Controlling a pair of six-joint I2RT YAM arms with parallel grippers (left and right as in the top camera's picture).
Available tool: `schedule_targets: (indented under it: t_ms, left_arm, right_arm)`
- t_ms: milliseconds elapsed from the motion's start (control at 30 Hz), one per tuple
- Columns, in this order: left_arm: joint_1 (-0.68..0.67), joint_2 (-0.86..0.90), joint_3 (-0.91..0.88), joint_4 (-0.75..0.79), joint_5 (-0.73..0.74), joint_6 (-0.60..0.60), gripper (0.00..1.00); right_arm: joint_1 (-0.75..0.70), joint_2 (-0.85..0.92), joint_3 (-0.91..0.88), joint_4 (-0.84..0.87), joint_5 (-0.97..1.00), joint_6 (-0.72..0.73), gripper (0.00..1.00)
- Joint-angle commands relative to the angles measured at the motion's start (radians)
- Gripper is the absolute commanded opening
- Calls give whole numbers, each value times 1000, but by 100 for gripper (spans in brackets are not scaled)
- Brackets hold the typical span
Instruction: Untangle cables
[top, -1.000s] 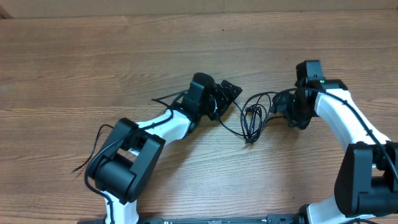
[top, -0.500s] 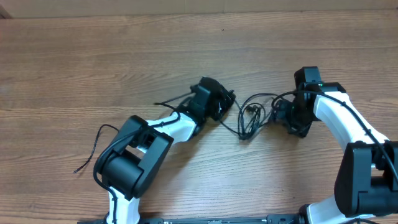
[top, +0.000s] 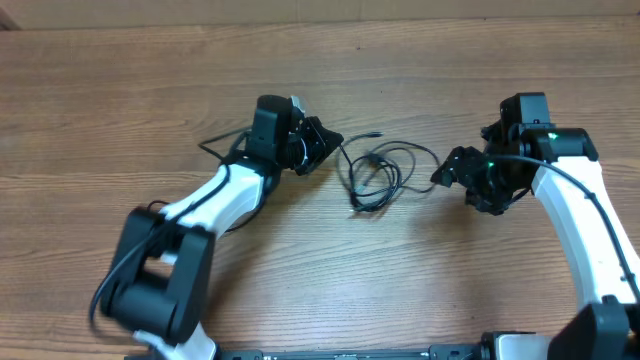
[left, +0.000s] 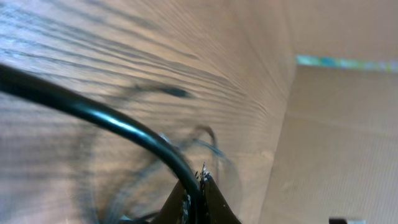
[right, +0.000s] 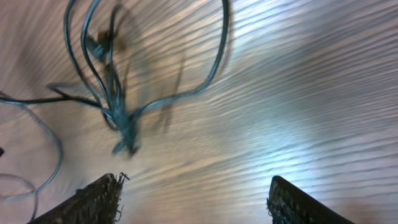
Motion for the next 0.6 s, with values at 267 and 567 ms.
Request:
schedule_targets:
  t_ms: [267,567]
  left_arm:
    - [-8,-444,10,-484,-277,253,4]
    - [-8,-456,10,-521,-269,81,4]
  right_arm:
    - [264,-38,18,36,-168,-17,74]
    - [420,-18,-31,212,-161,140,67]
